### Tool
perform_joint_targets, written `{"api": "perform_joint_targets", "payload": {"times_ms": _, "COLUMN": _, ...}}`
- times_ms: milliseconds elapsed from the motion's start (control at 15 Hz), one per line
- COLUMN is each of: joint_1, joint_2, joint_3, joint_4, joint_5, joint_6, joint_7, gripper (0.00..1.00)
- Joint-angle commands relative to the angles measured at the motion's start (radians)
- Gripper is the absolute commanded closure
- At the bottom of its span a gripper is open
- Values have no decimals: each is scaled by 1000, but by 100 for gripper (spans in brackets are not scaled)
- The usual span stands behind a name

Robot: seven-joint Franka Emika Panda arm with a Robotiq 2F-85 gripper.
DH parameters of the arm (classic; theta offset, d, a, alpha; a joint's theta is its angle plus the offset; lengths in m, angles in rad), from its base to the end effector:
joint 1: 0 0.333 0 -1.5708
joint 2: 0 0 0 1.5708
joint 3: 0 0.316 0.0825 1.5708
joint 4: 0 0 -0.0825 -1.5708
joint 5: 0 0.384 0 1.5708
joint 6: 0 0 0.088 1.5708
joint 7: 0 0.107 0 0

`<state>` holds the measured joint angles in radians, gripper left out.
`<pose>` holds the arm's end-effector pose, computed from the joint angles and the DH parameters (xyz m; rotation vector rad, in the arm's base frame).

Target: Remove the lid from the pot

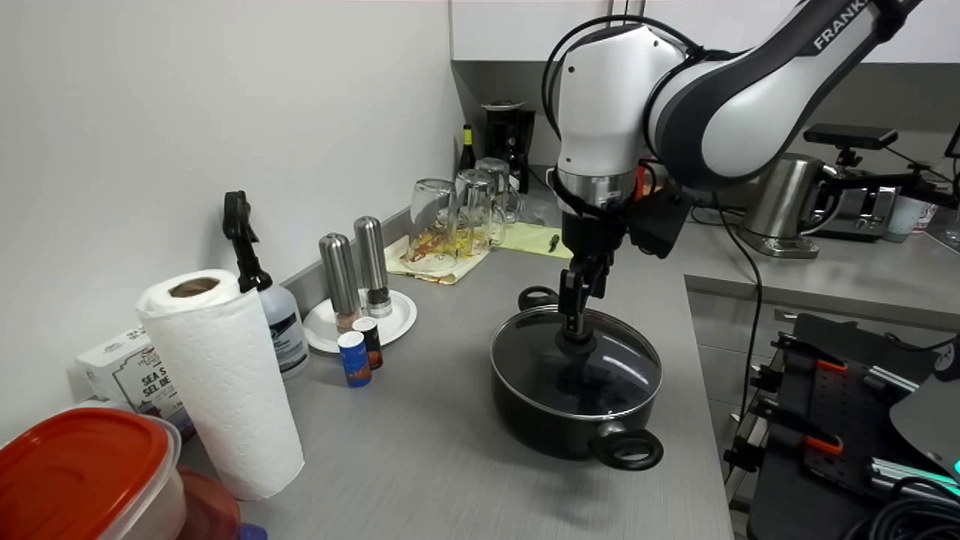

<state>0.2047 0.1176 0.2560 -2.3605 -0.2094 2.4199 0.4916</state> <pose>0.4501 0.2233 0.2754 3.0189 0.1954 0.0026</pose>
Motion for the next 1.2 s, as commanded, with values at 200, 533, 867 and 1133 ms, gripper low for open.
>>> {"api": "perform_joint_targets", "payload": {"times_ms": 200, "joint_1": 55, "joint_2": 79, "joint_3": -45, "joint_4": 58, "joint_5": -16, "joint_6": 6, "joint_7": 10, "gripper": 0}}
{"api": "perform_joint_targets", "payload": {"times_ms": 533, "joint_1": 61, "joint_2": 97, "joint_3": -61, "joint_4": 73, "joint_5": 4, "joint_6": 9, "joint_7": -8, "gripper": 4}}
{"api": "perform_joint_targets", "payload": {"times_ms": 867, "joint_1": 57, "joint_2": 101, "joint_3": -69, "joint_4": 80, "joint_5": 20, "joint_6": 11, "joint_7": -21, "gripper": 45}}
{"api": "perform_joint_targets", "payload": {"times_ms": 1133, "joint_1": 57, "joint_2": 100, "joint_3": -67, "joint_4": 85, "joint_5": 34, "joint_6": 11, "joint_7": -30, "gripper": 75}}
